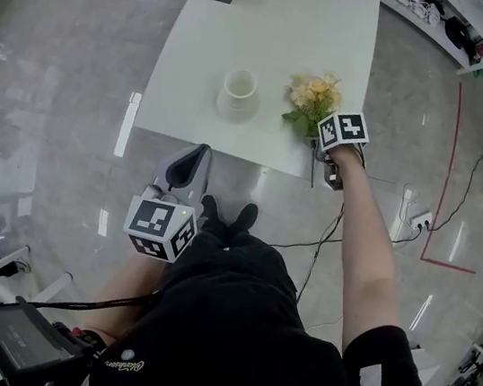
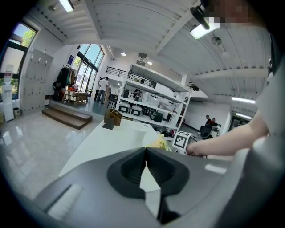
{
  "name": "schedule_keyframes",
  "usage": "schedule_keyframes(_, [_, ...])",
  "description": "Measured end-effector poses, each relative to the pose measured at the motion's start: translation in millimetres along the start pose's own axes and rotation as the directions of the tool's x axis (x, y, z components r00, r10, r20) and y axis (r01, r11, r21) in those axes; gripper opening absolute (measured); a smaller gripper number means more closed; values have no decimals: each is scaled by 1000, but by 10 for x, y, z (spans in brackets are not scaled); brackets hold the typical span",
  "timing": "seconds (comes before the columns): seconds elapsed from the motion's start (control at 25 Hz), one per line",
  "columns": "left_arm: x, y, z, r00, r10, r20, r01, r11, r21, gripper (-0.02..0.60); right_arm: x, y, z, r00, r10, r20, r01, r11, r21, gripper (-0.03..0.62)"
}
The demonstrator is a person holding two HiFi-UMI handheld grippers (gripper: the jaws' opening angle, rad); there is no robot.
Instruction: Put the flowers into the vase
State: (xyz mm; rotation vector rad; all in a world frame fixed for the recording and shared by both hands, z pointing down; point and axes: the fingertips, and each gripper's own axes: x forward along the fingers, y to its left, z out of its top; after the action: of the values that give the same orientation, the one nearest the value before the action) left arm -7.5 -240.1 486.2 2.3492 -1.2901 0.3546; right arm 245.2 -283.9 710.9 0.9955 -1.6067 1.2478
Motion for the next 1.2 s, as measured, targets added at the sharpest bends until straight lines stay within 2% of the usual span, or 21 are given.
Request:
schedule_keyframes(0.12, [-3, 2, -6, 1000, 0, 1, 0, 1000, 1, 8, 6, -69, -2, 999, -12, -33, 13, 1000, 11, 82])
schedule_keyframes(0.48, [-9, 10, -6, 1000, 0, 1, 0, 1000, 8, 8, 34, -100, 12, 998, -26, -53, 27, 1000, 6, 36])
schedule_keyframes(0.68, [-51, -6, 3, 1000, -3, 6, 3, 1000, 14, 8, -45, -31, 69, 1000, -28, 13, 28, 1000, 1, 31])
schedule_keyframes(0.88, [-108, -42, 40, 1000, -10, 18, 10, 1000, 18, 8, -258, 80, 159, 991, -24, 129, 25, 1000, -6, 28])
schedule_keyframes(0.96, [-133, -60, 66, 999, -15, 28, 15, 1000, 23, 8, -411, 153, 233, 977, -24, 213, 26, 1000, -5, 28])
schedule_keyframes(1.04, [-147, -67, 101, 999, -18, 40, 17, 999, 29, 8, -616, 253, 332, 946, -20, 323, 22, 1000, -2, 28])
schedule_keyframes(1.2, [-199, -81, 182, 998, -26, 60, 23, 999, 41, 8, -1093, 474, 456, 836, -38, 548, 42, 999, 6, 28])
